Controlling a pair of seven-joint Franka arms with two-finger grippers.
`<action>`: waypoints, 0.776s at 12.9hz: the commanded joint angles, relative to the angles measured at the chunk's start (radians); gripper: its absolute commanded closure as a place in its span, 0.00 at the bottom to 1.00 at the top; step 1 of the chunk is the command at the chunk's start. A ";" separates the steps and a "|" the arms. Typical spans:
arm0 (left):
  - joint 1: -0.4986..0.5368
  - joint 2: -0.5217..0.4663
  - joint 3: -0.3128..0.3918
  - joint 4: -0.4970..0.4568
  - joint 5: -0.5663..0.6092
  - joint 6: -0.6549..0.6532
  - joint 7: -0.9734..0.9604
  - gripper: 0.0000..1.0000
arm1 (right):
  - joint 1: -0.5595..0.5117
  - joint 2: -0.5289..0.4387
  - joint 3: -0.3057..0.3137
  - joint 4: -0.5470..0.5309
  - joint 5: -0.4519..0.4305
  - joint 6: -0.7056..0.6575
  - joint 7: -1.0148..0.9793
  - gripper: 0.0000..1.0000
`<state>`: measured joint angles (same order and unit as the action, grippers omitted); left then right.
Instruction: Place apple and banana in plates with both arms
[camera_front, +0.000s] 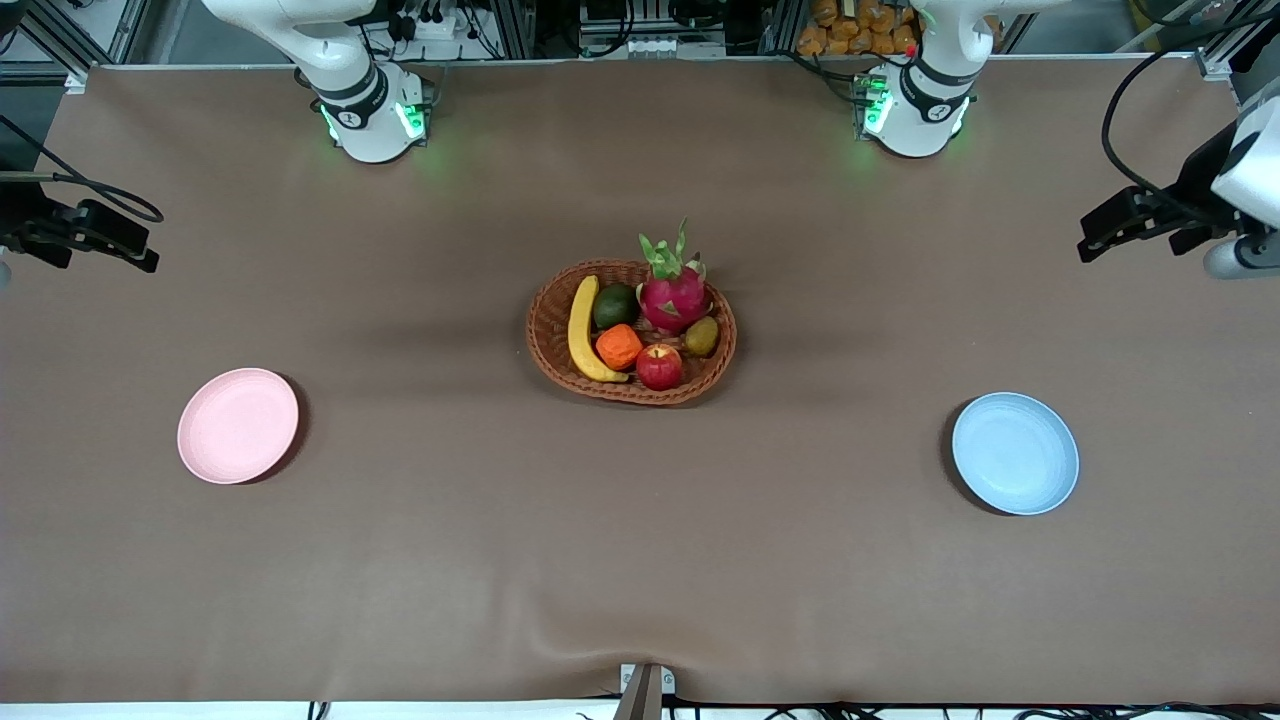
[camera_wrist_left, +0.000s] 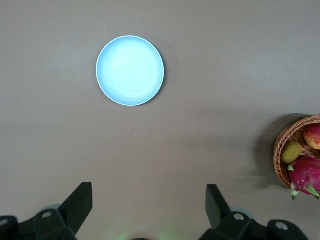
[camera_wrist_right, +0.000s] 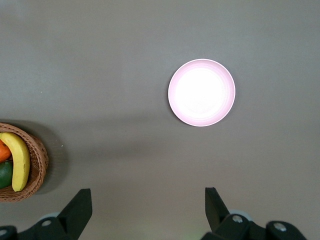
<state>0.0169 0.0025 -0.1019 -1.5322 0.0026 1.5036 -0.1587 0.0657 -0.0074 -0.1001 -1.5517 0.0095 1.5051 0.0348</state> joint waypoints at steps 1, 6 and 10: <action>0.000 0.004 -0.001 0.033 -0.003 -0.026 0.002 0.00 | -0.003 -0.003 0.003 0.012 0.006 -0.009 0.017 0.00; -0.017 0.007 -0.012 0.032 -0.007 -0.028 -0.007 0.00 | -0.003 -0.003 0.003 0.012 0.006 -0.008 0.017 0.00; -0.067 0.095 -0.053 0.030 -0.016 -0.008 -0.036 0.00 | -0.001 -0.002 0.003 0.012 0.006 -0.008 0.017 0.00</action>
<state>-0.0163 0.0292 -0.1382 -1.5213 -0.0005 1.4939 -0.1626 0.0657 -0.0074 -0.0999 -1.5517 0.0095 1.5053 0.0348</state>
